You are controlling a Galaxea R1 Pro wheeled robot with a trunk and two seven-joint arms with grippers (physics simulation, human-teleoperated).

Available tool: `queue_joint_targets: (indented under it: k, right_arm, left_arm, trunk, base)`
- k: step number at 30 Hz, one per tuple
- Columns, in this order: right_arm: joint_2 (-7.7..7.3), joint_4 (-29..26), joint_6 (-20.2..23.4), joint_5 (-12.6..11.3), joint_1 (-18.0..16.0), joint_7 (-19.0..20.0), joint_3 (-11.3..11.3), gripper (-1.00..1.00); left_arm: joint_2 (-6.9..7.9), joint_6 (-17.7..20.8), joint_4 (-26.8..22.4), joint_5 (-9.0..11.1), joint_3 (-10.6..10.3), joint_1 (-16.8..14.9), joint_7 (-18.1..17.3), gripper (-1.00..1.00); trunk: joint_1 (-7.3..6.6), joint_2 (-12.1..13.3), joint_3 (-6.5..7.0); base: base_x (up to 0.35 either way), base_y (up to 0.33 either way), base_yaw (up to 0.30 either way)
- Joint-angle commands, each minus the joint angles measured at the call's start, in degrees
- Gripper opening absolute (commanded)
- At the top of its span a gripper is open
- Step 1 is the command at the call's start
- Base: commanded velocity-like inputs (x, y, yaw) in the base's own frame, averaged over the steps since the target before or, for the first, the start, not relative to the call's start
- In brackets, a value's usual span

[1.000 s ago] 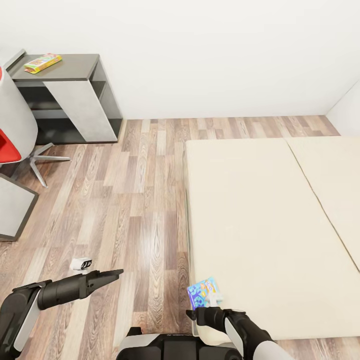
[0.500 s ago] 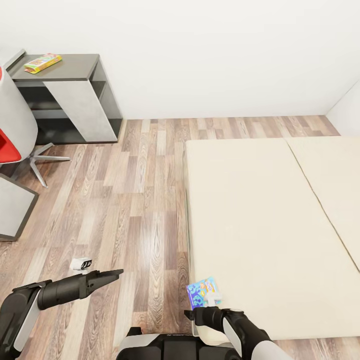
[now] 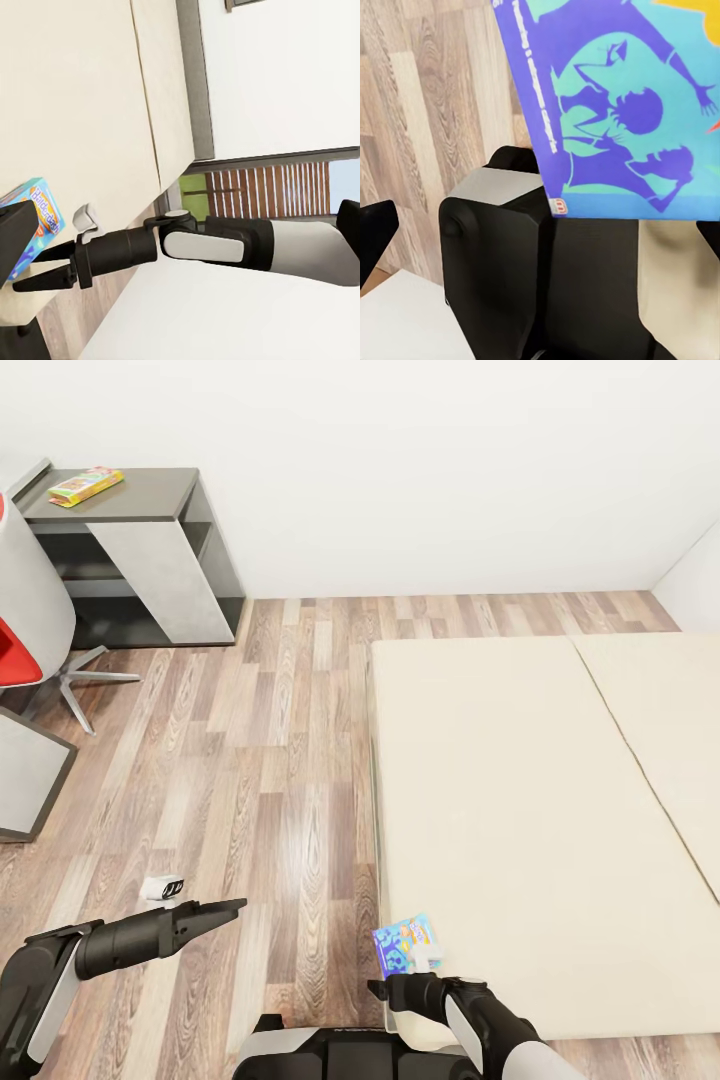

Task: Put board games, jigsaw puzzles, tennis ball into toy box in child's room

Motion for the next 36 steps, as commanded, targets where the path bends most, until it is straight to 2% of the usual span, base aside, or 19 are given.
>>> queue_joint_targets:
  k: [1, 31, 36]
  right_arm:
    - [0.04, -0.14, 0.41, 0.29, 0.01, 0.27, -0.39, 1.00]
    - [0.94, -1.09, 0.41, 0.34, 0.01, 0.27, -0.39, 1.00]
    - [1.65, -1.09, 0.41, 0.34, 0.01, 0.27, 0.70, 1.00]
  left_arm:
    - [0.02, 0.60, -0.01, 0.05, 0.00, -0.01, -0.18, 1.00]
    - [0.30, 0.60, 0.01, 0.12, 0.00, -0.01, -0.26, 1.00]
    - [0.30, 0.60, -0.01, 0.12, 0.00, -0.01, -0.24, 1.00]
  trunk:
    - [0.01, -0.05, -0.04]
    - [0.01, -0.05, -0.04]
    - [0.01, -0.05, -0.04]
  base:
    - [0.000, 0.000, 0.000]
    - [0.000, 0.000, 0.000]
    - [0.000, 0.000, 0.000]
